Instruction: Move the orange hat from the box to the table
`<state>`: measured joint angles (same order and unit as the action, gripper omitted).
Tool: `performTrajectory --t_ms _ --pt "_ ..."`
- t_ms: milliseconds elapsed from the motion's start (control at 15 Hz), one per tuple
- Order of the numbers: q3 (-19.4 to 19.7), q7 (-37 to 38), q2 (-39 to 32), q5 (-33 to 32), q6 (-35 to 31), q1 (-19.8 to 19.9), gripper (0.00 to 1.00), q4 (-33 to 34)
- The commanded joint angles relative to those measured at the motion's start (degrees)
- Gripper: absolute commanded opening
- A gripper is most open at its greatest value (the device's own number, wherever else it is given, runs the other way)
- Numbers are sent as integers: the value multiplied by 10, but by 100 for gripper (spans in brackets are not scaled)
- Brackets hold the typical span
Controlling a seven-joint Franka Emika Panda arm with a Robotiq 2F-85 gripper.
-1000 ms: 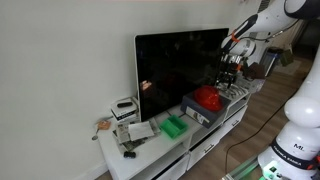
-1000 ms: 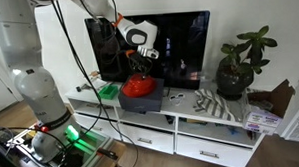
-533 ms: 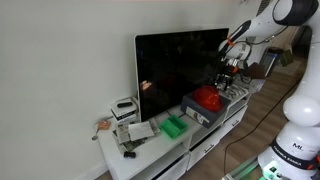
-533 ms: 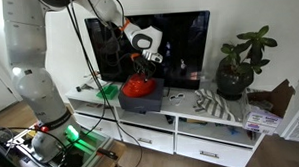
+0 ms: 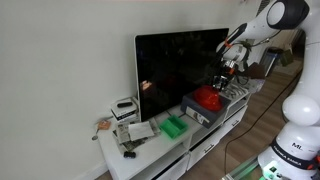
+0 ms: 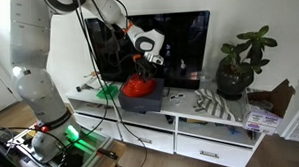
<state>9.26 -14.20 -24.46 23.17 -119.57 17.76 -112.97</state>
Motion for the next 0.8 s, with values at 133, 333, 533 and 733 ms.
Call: performTrajectory --t_ms 133,333,533,733 --pt "-13 -3 -16 18 26 19 37 29" --pt "-12 -3 -16 20 31 22 12 35" --pt "-11 -4 -12 18 36 25 0 37" --pt "-6 0 1 4 49 24 1 34"
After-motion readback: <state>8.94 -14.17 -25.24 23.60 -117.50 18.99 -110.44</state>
